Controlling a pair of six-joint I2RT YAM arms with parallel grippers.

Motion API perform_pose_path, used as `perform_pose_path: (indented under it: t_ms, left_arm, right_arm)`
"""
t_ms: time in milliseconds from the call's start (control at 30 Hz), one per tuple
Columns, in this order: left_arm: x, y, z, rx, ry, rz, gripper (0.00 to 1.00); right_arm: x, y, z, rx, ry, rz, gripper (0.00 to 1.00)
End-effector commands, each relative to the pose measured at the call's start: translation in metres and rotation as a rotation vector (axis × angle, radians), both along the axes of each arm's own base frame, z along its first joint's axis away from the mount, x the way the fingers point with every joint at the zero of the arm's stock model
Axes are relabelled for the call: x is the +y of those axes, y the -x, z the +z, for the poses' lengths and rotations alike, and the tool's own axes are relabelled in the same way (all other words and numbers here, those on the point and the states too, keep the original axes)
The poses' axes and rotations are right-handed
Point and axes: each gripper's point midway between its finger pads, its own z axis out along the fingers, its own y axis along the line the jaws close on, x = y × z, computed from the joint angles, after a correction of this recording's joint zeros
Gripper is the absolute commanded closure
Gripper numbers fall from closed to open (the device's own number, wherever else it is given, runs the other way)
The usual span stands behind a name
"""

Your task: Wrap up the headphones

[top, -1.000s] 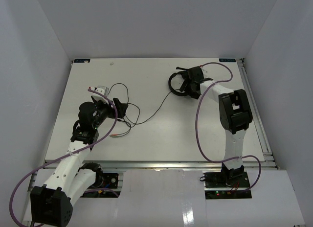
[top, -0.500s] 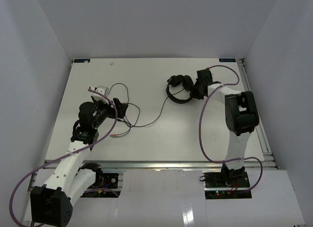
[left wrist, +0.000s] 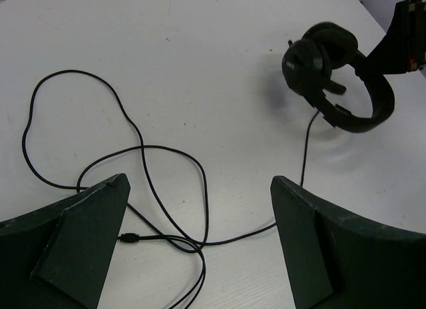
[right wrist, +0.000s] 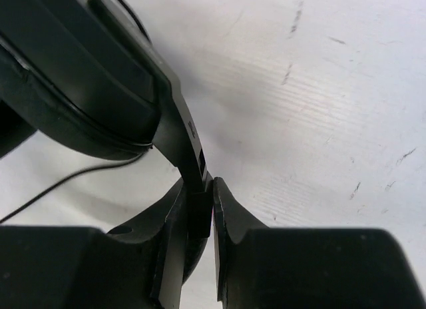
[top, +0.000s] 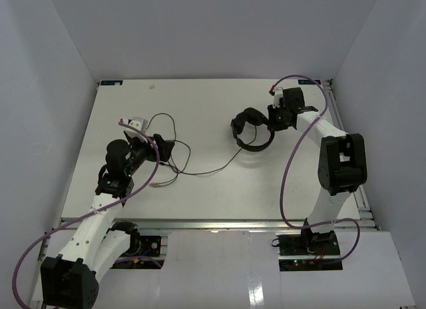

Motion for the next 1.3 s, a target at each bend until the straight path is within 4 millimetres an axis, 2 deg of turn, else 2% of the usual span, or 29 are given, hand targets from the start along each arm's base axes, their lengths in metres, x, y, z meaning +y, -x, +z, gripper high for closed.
perform_pose_path:
  t_ms: [0,100,167,267,367,500,600,633,667,800,867,933,1067,1200,1267]
  left_arm:
    - [-0.003,0.003,0.023,-0.059,0.015,-0.024,0.02]
    - [-0.005,0.004,0.023,-0.060,0.019,-0.030,0.02]
    - [-0.005,0.004,0.024,-0.061,0.020,-0.032,0.02]
    - [-0.006,0.004,0.025,-0.064,0.023,-0.036,0.02]
    - [-0.006,0.004,0.024,-0.065,0.022,-0.038,0.02]
    - [-0.005,0.005,0.025,-0.066,0.022,-0.035,0.02]
    - [-0.005,0.005,0.025,-0.067,0.022,-0.037,0.02]
    - [-0.005,0.005,0.025,-0.067,0.022,-0.037,0.02]
    - [-0.005,0.005,0.026,-0.070,0.023,-0.037,0.02]
    - [-0.006,0.006,0.028,-0.078,0.024,-0.039,0.02]
    - [-0.006,0.007,0.030,-0.085,0.026,-0.041,0.02]
    - [-0.006,0.007,0.031,-0.088,0.028,-0.043,0.02]
    - [-0.007,0.010,0.035,-0.100,0.031,-0.048,0.02]
    - [-0.009,0.011,0.038,-0.106,0.040,-0.060,0.02]
    - [-0.009,0.012,0.038,-0.109,0.041,-0.060,0.02]
  right_arm:
    - [0.007,0.034,0.012,-0.041,0.106,0.405,0.92]
    - [0.005,0.053,0.006,-0.005,0.148,0.533,0.92]
    - [0.005,0.056,0.005,-0.024,0.183,0.626,0.92]
    - [-0.001,0.069,-0.006,-0.010,0.305,0.770,0.92]
    - [-0.008,0.064,-0.015,-0.035,0.431,0.789,0.92]
    - [-0.006,0.048,-0.010,-0.107,0.465,0.755,0.89]
    - [-0.002,0.037,-0.005,-0.150,0.457,0.729,0.77]
    - [-0.001,0.036,-0.006,-0.148,0.452,0.717,0.68]
    - [-0.001,0.035,-0.006,-0.143,0.446,0.703,0.53]
    - [0.001,0.038,0.004,-0.129,0.356,0.603,0.19]
    - [0.001,0.045,0.009,-0.107,0.282,0.528,0.07]
    - [-0.002,0.054,0.016,-0.096,0.254,0.458,0.03]
    - [-0.027,0.078,0.004,-0.005,0.228,0.197,0.02]
    - [-0.032,0.104,-0.012,0.053,0.173,0.118,0.03]
    - [-0.035,0.109,-0.019,0.062,0.168,0.099,0.04]
